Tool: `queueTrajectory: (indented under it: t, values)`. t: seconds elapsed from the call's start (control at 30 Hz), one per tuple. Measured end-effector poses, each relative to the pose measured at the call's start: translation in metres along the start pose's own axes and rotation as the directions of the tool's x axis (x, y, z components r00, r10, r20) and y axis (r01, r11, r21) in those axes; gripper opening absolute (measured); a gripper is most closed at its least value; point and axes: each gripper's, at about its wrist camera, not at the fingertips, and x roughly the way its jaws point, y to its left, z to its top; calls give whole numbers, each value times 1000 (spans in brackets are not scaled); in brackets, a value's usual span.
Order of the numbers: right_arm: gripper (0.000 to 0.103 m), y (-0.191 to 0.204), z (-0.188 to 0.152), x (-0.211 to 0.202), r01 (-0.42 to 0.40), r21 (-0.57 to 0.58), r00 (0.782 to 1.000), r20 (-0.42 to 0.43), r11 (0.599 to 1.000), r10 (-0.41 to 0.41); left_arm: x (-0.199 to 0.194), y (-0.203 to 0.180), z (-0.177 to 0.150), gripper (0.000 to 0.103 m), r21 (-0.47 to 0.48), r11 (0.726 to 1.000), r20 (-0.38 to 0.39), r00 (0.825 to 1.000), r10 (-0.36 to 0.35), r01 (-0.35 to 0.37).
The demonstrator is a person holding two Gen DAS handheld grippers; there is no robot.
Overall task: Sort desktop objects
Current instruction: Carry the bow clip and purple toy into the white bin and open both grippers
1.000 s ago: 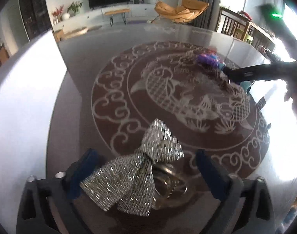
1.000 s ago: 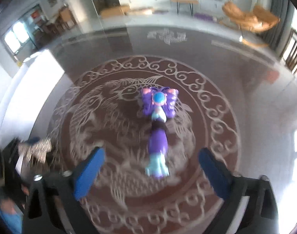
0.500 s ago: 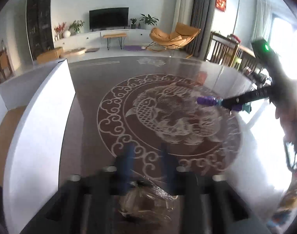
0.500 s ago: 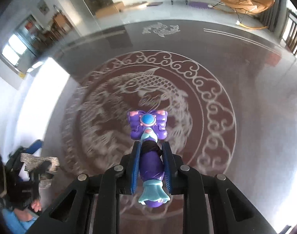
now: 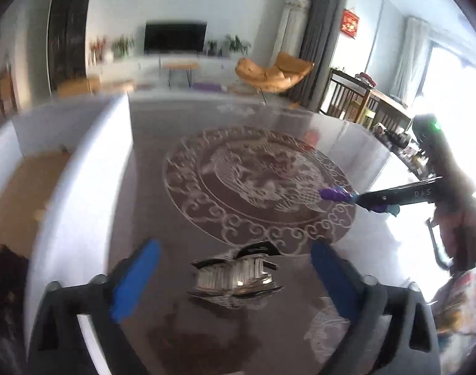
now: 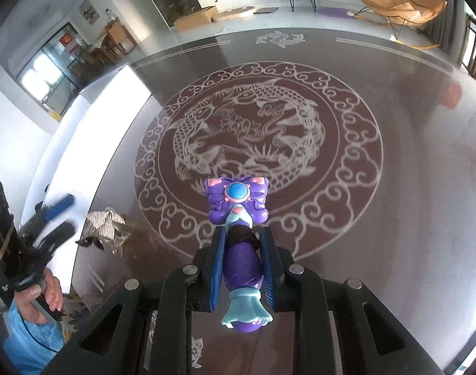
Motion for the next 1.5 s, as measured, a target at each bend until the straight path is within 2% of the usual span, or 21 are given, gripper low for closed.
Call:
queueTrajectory:
  t: [0.13, 0.23, 0.43, 0.47, 0.5, 0.6, 0.7, 0.83, 0.93, 1.0, 1.1, 1.17, 1.23, 1.3, 1.37, 1.47, 1.5]
  values:
    - [23, 1, -11, -4, -26, 3, 999, 20, 1000, 26, 1, -10, -14, 100, 73, 997, -12, 1000, 14, -13]
    - [23, 1, -16, -7, -45, 8, 998, 33, 999, 45, 25, -18, -27, 100, 101, 992, -52, 996, 78, -72]
    - [23, -1, -20, -10, -68, 24, 996, 52, 997, 67, 75, -24, -22, 98, 85, 988, -141, 980, 140, -128]
    - [23, -2, -21, -11, -66, 26, 996, 54, 997, 65, 88, -27, -23, 89, 98, 987, -186, 972, 142, -126]
    - [23, -3, -22, -11, -63, 28, 997, 55, 998, 62, 93, -27, -25, 70, 98, 988, -202, 969, 141, -123]
    - [23, -5, -24, -15, -56, 32, 996, 66, 998, 54, 86, -22, -27, 70, 57, 992, -159, 980, 118, -111]
    - [23, -3, -25, -21, -52, 24, 996, 78, 998, 50, 63, -17, -26, 70, 21, 996, -105, 990, 93, -91]
    - [23, 16, -17, -29, -69, -4, 993, 99, 998, 69, 8, -9, -8, 70, -42, 998, -14, 999, 52, -52]
    - [23, 52, -1, -39, -120, -52, 983, 132, 991, 126, -42, 11, 9, 70, -109, 994, 53, 998, 27, -21]
    - [23, 88, 13, -44, -165, -103, 973, 148, 981, 179, -70, 31, 16, 70, -137, 990, 86, 996, 39, -27]
    - [23, 160, 36, -44, -249, -196, 949, 145, 949, 279, -106, 78, 19, 70, -183, 976, 88, 987, 133, -115]
    - [23, 207, 47, -37, -299, -251, 933, 126, 921, 337, -121, 116, 13, 70, -213, 955, 54, 973, 223, -207]
    - [23, 260, 57, -24, -321, -318, 924, 102, 892, 369, -124, 150, 2, 70, -248, 927, -17, 958, 285, -280]
    - [23, 298, 66, -7, -306, -365, 929, 88, 879, 359, -121, 181, -11, 70, -295, 900, -89, 947, 307, -320]
    - [23, 337, 76, 20, -250, -418, 949, 76, 874, 307, -113, 200, -24, 70, -322, 879, -154, 935, 318, -352]
    - [23, 373, 80, 62, -200, -451, 970, 37, 870, 242, -103, 209, -36, 70, -344, 865, -221, 927, 304, -366]
    - [23, 377, 79, 75, -198, -448, 973, 15, 872, 229, -103, 207, -35, 71, -332, 864, -218, 922, 320, -379]
